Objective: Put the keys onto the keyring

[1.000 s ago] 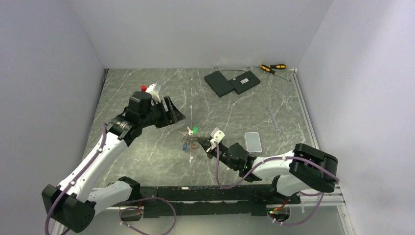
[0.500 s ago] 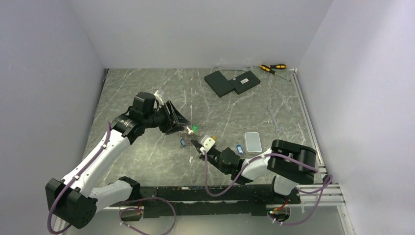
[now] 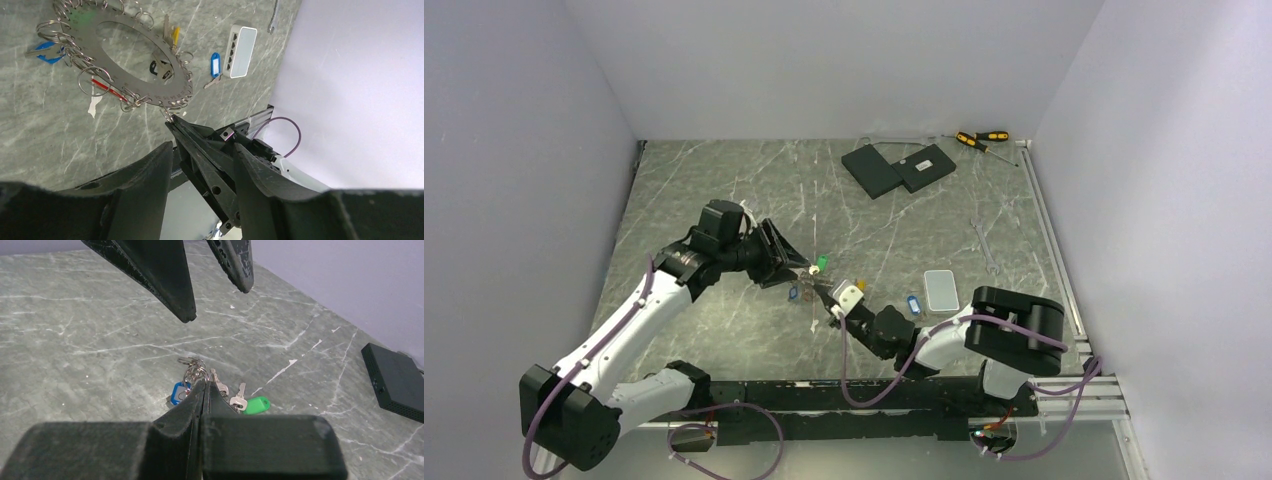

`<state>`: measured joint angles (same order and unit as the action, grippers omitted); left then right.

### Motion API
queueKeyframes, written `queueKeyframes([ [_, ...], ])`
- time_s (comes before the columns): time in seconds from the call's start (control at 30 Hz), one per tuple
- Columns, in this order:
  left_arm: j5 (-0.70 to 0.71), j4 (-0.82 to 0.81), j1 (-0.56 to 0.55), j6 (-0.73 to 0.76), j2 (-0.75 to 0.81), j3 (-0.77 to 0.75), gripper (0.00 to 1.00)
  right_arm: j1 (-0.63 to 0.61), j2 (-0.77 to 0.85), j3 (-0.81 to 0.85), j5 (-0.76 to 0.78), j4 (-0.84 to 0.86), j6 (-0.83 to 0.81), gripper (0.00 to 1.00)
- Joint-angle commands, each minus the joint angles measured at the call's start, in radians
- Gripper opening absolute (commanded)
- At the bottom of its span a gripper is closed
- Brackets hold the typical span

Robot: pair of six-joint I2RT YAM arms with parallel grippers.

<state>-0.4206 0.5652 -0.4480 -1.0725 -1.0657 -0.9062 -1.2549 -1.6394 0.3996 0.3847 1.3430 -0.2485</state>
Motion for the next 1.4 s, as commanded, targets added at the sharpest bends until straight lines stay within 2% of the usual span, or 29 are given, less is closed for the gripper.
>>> queueKeyframes([
  [0.0, 0.002, -0.025, 0.002, -0.034, 0.026, 0.028, 0.52, -0.017, -0.004, 0.042, 0.019, 0.096, -0.027, 0.0],
  [0.2, -0.017, -0.052, 0.0, -0.049, 0.021, 0.056, 0.42, -0.029, -0.007, 0.049, 0.034, 0.106, -0.058, 0.0],
  [0.63, -0.007, -0.064, -0.015, -0.078, 0.004, 0.102, 0.38, -0.041, -0.022, 0.063, 0.042, 0.119, -0.093, 0.0],
  [1.2, -0.008, -0.166, -0.017, -0.114, -0.026, 0.169, 0.31, -0.062, -0.039, 0.073, 0.046, 0.122, -0.129, 0.0],
  [1.37, -0.001, -0.174, -0.017, -0.116, -0.032, 0.171, 0.21, -0.069, -0.04, 0.072, 0.049, 0.12, -0.136, 0.0],
])
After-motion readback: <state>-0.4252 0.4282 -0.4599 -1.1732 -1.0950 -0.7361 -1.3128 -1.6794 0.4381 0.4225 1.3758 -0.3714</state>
